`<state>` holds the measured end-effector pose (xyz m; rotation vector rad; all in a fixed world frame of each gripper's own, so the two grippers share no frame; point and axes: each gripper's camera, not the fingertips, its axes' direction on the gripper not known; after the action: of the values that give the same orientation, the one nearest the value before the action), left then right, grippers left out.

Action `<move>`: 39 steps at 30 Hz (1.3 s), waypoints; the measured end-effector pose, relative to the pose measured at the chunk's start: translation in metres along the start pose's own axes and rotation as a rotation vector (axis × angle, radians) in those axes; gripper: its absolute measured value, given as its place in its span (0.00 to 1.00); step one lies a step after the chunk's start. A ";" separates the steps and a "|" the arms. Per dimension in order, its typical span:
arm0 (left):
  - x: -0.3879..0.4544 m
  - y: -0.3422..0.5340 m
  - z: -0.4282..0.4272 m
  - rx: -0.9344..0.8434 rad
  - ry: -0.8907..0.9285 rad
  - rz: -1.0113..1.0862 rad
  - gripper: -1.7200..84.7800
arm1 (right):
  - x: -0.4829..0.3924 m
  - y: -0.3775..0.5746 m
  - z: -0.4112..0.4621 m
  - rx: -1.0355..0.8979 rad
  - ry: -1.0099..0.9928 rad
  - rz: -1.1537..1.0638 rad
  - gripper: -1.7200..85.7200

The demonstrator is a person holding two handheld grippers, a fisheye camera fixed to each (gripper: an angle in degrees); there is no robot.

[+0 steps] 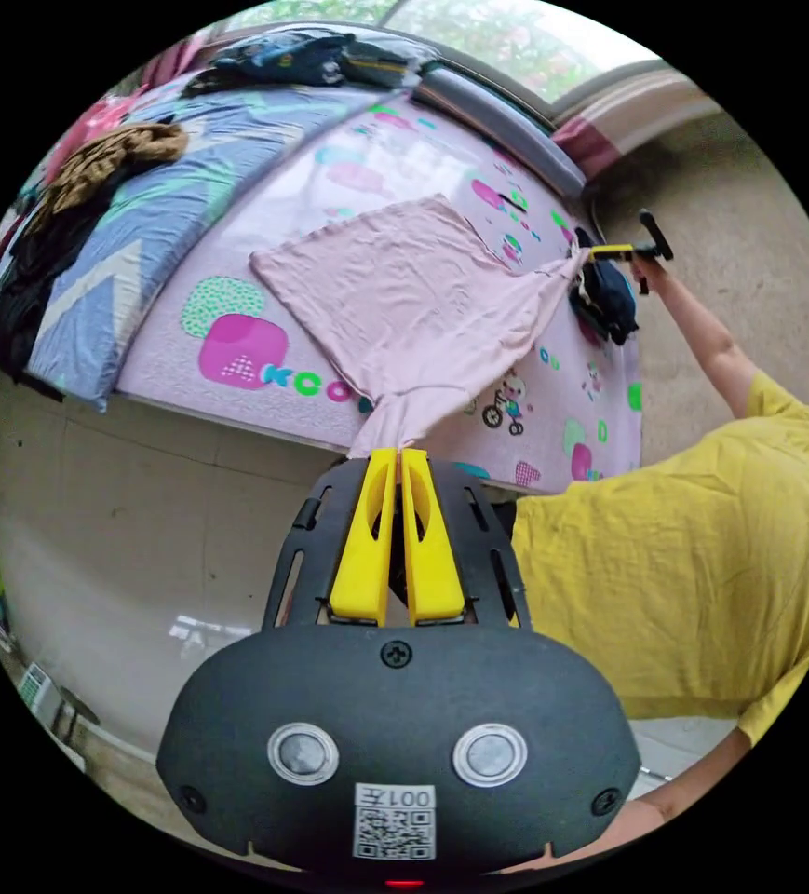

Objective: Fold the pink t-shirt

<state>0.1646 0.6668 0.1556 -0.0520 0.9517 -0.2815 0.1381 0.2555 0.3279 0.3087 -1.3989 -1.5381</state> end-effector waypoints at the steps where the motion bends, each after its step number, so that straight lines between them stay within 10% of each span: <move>1: -0.002 -0.008 0.012 -0.043 0.013 0.020 0.00 | 0.010 0.010 0.004 -0.046 0.051 -0.014 0.04; 6: -0.017 -0.025 0.078 -0.228 0.129 0.070 0.00 | 0.063 0.067 0.026 -0.168 0.102 0.058 0.05; 18: -0.069 -0.044 0.090 -0.259 0.279 0.160 0.02 | 0.178 0.311 -0.034 0.365 -0.307 0.342 0.08; 26: -0.070 -0.113 0.040 -0.026 -0.145 0.403 0.00 | 0.144 0.438 -0.007 0.630 -0.408 0.545 0.03; 39: -0.186 -0.264 0.065 0.039 -0.258 0.557 0.00 | 0.153 0.322 -0.014 0.567 -0.185 0.389 0.03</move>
<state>0.0591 0.4562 0.3858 0.2065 0.6705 0.2179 0.2319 0.1797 0.6633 0.2178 -1.9038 -0.8518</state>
